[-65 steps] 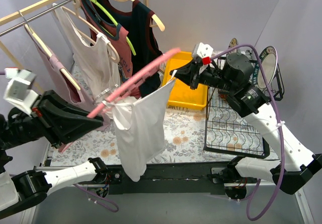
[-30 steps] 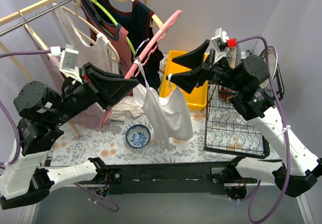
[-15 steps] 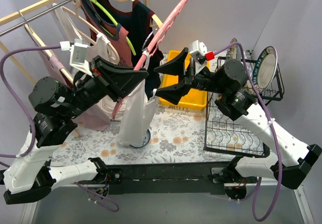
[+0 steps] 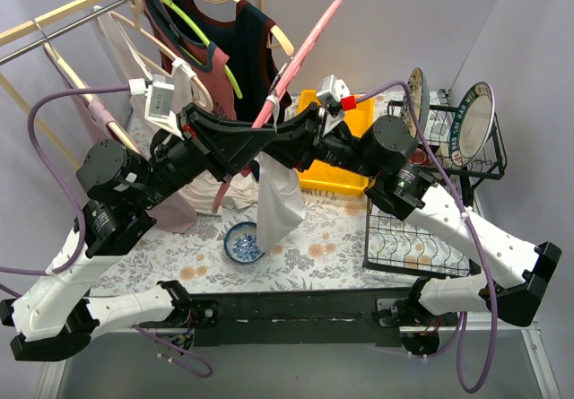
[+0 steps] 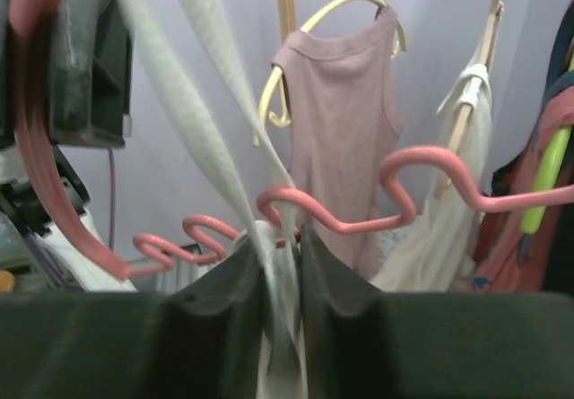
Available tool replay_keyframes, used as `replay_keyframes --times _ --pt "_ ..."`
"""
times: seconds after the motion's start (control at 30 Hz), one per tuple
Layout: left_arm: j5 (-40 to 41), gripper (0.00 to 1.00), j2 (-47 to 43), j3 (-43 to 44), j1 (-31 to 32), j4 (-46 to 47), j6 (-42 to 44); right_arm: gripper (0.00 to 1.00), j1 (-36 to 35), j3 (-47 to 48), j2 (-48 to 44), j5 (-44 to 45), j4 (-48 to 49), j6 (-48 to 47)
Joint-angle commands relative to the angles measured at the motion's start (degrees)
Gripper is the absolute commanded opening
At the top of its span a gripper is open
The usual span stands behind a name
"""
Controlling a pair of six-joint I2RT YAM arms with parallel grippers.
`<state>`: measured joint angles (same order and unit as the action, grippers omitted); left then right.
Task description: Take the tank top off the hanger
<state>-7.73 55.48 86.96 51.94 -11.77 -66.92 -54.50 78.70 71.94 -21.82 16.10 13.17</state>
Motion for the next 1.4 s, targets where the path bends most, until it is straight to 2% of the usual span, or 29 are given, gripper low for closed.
replay_keyframes --times 0.0,0.03,0.13,0.3,0.47,0.53,0.57,0.63,0.67,0.77,1.0,1.17,1.33,1.37 --pt "0.0 0.00 -2.5 -1.6 0.1 6.1 -0.1 0.09 -0.5 -0.6 -2.8 7.8 3.0 -0.7" --pt "1.3 0.00 -2.7 -2.1 0.1 6.1 0.2 0.02 -0.7 -0.5 -3.2 7.8 2.8 -0.8" --pt "3.6 0.00 -3.5 -2.8 0.1 5.1 1.6 0.01 -0.8 0.5 -4.8 5.6 1.7 -1.3" --pt "6.6 0.00 -3.9 -3.3 0.1 4.5 2.8 0.01 -1.6 2.6 -3.7 -5.8 -3.4 -1.9" --pt "7.0 0.00 -4.1 -3.5 0.1 3.9 3.0 0.01 -4.0 5.2 -0.5 -5.4 -14.7 -5.0" --pt "9.7 0.00 -4.4 -4.2 0.1 3.8 3.3 0.01 -4.1 6.8 -0.2 -4.0 -17.1 -4.7" --pt "10.3 0.00 -4.4 -4.4 0.0 3.9 3.5 0.05 -4.1 7.9 0.3 -3.4 -20.1 -4.1" --pt "11.7 0.00 -4.4 -4.7 0.1 4.0 4.1 0.19 -4.1 10.9 0.7 -1.6 -23.6 -3.8" --pt "11.9 0.00 -4.2 -4.8 0.1 4.2 4.2 0.36 -4.1 11.3 0.6 1.1 -24.7 -3.3" --pt "12.1 0.00 -3.5 -4.5 0.1 4.6 4.6 0.58 -4.1 9.9 -1.4 5.1 -25.4 -3.0" --pt "11.2 0.00 -2.3 -3.7 0.0 5.0 4.7 0.70 -4.1 11.7 -2.5 5.4 -29.8 -3.4" --pt "12.0 0.00 -2.2 -3.2 0.1 4.6 5.4 0.84 -4.1 17.9 -2.4 6.4 -40.9 -5.8" --pt "14.0 0.00 -2.3 -2.5 0.1 3.6 7.4 0.88 -4.2 19.8 -4.5 8.1 -43.9 -8.3" --pt "14.4 0.00 -2.3 -2.2 0.1 3.2 7.8 0.88 -4.1 20.6 -4.4 11.2 -46.7 -8.9"
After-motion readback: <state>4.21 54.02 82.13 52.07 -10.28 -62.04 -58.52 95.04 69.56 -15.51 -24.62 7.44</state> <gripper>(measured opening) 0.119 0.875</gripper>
